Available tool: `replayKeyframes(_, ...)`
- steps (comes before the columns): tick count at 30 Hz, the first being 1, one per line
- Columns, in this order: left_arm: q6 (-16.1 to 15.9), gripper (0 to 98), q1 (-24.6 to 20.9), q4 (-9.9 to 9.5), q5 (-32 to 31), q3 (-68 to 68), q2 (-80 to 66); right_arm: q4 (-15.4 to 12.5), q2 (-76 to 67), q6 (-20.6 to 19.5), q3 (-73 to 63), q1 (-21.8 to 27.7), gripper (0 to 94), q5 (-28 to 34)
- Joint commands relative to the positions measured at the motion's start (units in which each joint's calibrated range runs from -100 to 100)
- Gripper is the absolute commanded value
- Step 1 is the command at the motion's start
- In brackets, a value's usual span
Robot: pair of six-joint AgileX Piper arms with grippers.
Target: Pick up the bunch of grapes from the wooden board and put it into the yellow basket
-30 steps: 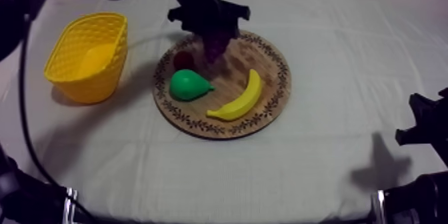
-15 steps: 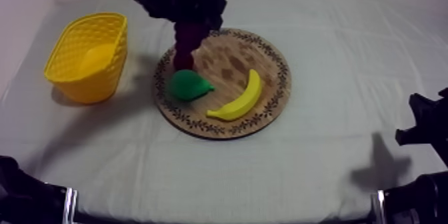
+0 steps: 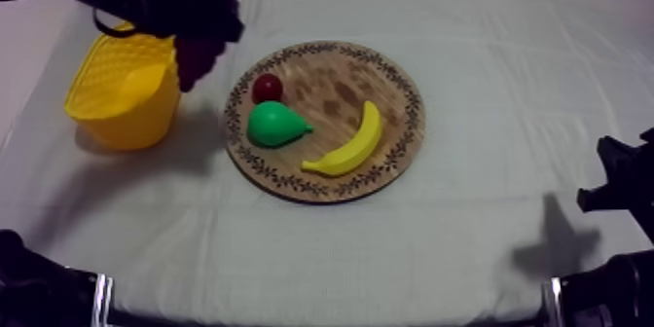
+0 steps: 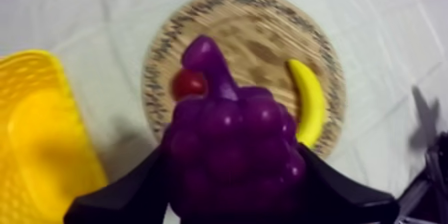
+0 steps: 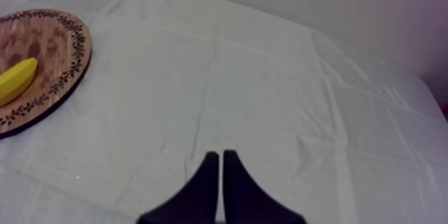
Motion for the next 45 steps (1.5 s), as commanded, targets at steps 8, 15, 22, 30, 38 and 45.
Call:
replayKeyframes(8, -2.64, 43.2, -10.87, 0.29, 1.16, 1.26, -1.48, 0.0, -0.02, -0.01, -0.01, 0.0, 0.5, -0.01)
replayKeyframes(15, -3.13, 43.4, -15.8, 0.05, 0.3, 2.77, -0.72, 0.0, -0.02, -0.01, -0.01, 0.0, 0.5, -0.01)
replayKeyframes(22, -2.91, 43.4, -18.02, -0.44, -0.47, -0.06, 3.24, 0.0, -0.02, -0.01, -0.01, 0.0, 0.5, -0.01)
replayKeyframes(30, -2.87, 43.2, -19.02, -0.9, -2.71, -1.96, 8.92, 0.0, -0.02, -0.01, -0.01, 0.0, 0.5, -0.01)
replayKeyframes(38, -3.54, 42.8, -20.39, -1.36, -6.09, 1.87, 12.24, 0.0, -0.02, -0.01, -0.01, 0.0, 0.5, -0.01)
replayKeyframes(45, -4.32, 42.5, -20.96, -1.86, -9.2, 5.65, 14.34, 0.0, -0.02, -0.01, -0.01, 0.0, 0.5, -0.01)
